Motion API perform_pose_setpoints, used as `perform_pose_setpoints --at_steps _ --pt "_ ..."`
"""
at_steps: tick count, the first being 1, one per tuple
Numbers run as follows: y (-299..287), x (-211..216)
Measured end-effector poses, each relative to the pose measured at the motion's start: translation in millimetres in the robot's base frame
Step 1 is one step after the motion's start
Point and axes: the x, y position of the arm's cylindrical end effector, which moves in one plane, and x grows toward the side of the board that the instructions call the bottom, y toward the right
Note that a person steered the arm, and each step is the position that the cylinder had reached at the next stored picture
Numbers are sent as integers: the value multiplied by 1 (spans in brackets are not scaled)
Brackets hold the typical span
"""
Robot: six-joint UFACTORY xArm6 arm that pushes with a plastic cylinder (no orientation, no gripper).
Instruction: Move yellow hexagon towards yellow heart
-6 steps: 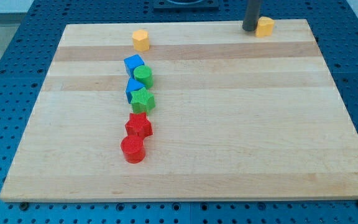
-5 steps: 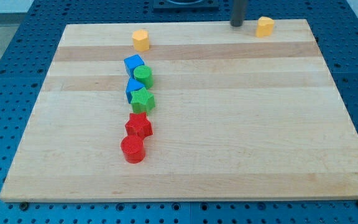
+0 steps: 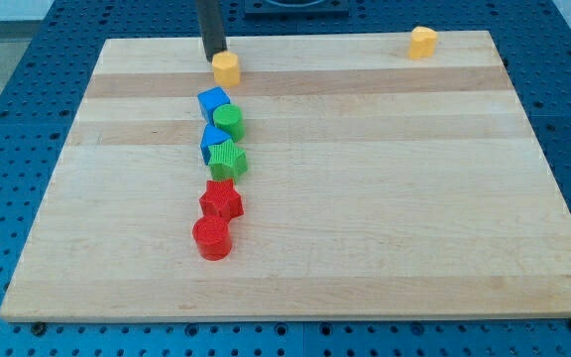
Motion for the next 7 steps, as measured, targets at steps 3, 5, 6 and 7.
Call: perform_pose_setpoints --at_steps 3,5,6,7 --pt "-76 0" --pt "-78 37" --pt "-57 50" --pt "-13 50"
